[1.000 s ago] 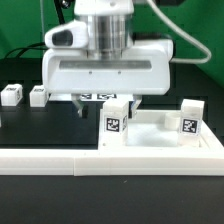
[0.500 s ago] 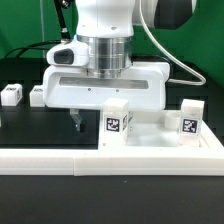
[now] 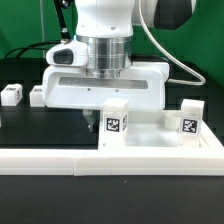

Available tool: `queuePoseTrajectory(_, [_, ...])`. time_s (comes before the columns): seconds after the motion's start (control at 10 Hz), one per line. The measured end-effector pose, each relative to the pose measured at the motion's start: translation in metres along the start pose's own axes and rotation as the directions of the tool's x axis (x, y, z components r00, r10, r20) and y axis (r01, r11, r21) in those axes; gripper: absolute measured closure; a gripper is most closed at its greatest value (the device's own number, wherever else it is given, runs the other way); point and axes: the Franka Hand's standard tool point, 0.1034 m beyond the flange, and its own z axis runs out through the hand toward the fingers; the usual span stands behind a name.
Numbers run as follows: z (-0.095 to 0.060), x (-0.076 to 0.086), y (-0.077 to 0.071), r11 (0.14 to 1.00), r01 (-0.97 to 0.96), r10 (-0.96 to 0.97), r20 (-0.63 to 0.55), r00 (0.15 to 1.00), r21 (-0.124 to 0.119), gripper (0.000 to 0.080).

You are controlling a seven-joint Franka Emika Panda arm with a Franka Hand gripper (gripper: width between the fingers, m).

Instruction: Assemble square table

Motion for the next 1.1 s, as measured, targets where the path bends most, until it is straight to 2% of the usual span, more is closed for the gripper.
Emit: queuePoseTrajectory(1.1, [0.0001,-0.0007,0.0011,0.999,0.035,-0.035,0.003,0.999,-0.001,0.0732])
